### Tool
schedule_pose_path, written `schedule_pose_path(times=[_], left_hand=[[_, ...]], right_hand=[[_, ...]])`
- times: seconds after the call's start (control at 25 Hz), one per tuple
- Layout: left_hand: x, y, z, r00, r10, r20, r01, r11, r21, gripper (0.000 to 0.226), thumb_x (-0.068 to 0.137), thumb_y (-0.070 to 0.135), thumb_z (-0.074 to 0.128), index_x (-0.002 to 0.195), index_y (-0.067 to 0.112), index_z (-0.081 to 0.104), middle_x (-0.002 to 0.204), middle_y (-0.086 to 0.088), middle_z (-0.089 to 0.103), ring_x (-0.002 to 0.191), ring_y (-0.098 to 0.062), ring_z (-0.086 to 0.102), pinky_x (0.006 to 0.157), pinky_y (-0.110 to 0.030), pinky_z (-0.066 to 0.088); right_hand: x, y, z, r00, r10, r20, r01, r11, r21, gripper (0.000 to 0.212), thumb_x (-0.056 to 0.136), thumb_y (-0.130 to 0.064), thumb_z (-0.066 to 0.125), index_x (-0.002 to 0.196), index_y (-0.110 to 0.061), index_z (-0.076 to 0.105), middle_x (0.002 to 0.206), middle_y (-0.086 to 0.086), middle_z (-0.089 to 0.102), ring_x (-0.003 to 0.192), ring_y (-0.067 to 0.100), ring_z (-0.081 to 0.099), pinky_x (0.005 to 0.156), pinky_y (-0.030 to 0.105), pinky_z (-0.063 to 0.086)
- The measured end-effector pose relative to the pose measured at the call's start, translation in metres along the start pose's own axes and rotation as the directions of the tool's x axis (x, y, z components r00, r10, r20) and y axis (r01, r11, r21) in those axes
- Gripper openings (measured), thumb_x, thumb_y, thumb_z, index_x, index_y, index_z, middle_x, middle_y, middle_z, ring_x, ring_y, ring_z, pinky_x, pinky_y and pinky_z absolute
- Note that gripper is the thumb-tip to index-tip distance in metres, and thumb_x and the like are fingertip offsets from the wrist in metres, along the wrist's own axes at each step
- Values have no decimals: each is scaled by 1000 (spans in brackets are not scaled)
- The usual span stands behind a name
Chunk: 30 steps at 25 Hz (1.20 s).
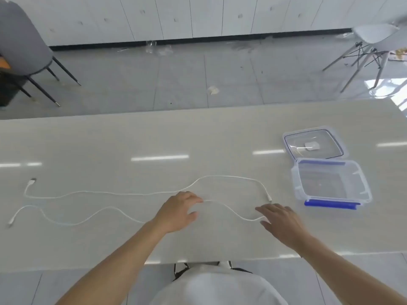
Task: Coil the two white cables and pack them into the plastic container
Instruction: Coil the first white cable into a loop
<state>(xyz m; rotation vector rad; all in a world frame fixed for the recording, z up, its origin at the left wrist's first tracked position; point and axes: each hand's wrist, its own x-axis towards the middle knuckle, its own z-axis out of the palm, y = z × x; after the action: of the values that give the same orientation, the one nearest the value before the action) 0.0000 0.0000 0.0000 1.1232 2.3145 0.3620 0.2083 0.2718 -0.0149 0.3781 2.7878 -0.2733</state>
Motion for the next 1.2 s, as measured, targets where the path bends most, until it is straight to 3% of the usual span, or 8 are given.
schedule_pose_path(times=[0.16,0.28,0.36,0.52,0.6,0.84,1.0,1.2], left_hand=[[24,15,15,995,99,34,-104,972,210,55,98,19,48,151,29,36,158,4,32,143,-21,31,113,-34,30],[34,20,31,994,81,71,-97,962,257,58,99,17,47,153,29,31,155,0,34,136,-24,39,110,-36,33],[38,24,36,997,43,69,-62,949,309,59,97,14,47,152,28,31,149,-1,39,128,-26,45,104,-37,37],[43,32,47,999,34,29,-44,871,489,64,89,4,52,147,23,34,139,-5,43,119,-28,49,96,-38,39],[45,34,50,1000,19,13,-23,865,501,56,89,7,54,142,20,39,136,-6,44,119,-28,50,98,-39,39],[30,28,45,996,15,91,-45,944,328,46,98,31,47,143,24,41,146,0,41,141,-22,33,114,-39,27],[13,32,26,992,110,-65,-108,993,45,42,101,38,44,141,24,48,145,7,51,142,-14,38,113,-30,30],[-4,46,-1,999,-3,-45,-12,947,-320,27,103,41,38,115,29,60,117,8,67,105,-13,62,93,-32,48]], right_hand=[[2,-2,12,997,-62,39,64,997,-52,45,93,-27,66,138,-28,59,138,-9,61,125,19,60,96,36,46],[1,-4,16,995,-96,-29,93,990,-103,42,57,-4,92,96,-18,79,93,0,77,77,27,74,62,38,59],[4,-3,16,993,-86,-77,74,987,-143,43,51,3,90,86,-17,77,76,-1,71,64,26,69,57,36,57],[6,-5,19,991,-130,37,135,971,-198,39,86,-2,55,119,-20,63,103,0,66,93,26,64,85,35,48],[6,-7,15,992,-94,83,107,980,-165,41,95,-6,44,129,-24,57,118,-1,60,100,26,63,85,33,45],[-7,-28,-22,982,-27,185,-29,956,291,20,91,-15,55,103,-26,67,104,-11,71,87,19,71,68,27,43],[-9,-48,-57,964,-55,259,-204,468,860,12,90,-2,61,88,-13,65,89,2,81,84,25,78,69,26,57],[-5,-87,-82,945,-220,242,-249,-4,969,22,90,-3,65,112,-4,69,100,18,78,94,32,75,85,36,60]])
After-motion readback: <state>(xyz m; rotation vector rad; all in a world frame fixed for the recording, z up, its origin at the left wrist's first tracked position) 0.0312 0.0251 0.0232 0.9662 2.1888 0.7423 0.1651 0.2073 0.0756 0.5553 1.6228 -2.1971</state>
